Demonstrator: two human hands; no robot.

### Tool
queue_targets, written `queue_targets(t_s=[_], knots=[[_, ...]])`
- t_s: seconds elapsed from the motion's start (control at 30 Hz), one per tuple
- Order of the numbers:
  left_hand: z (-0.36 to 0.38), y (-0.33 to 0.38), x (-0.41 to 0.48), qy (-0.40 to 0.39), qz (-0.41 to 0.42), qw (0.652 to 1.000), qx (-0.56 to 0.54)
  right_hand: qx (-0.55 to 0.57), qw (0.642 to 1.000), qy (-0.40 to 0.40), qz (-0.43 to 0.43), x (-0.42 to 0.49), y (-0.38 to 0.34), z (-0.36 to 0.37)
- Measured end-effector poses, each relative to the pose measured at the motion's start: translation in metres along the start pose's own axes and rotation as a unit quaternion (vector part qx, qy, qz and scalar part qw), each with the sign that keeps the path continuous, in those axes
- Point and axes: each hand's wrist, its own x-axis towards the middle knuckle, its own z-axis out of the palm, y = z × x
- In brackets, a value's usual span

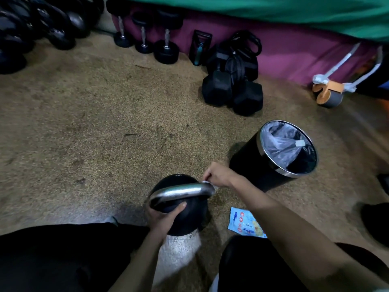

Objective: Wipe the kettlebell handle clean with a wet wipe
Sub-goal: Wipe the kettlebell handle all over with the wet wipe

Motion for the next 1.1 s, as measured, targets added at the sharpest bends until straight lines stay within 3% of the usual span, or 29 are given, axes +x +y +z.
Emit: queue_targets(t_s=[0.23,0.43,0.67,0.9,1.1], knots=[[-0.003,0.032,-0.036,0.01,0.028,0.999,-0.044,0.088,0.985,0.15,0.005,-0.042,0.021,0.014],[-0.006,0.048,-0.055,0.001,0.039,0.998,-0.058,0.11,0.973,0.197,0.049,-0.041,0.014,0.03],[-0.005,0.047,-0.05,0.003,0.014,0.998,-0.053,0.17,0.941,0.29,0.04,-0.063,0.011,0.048],[-0.007,0.05,-0.055,-0.008,0.01,0.999,-0.049,0.196,0.934,0.277,0.115,-0.051,0.008,0.047],[-0.007,0.052,-0.057,-0.008,0.003,0.999,-0.037,0.255,0.891,0.369,0.072,-0.068,0.0,0.072]])
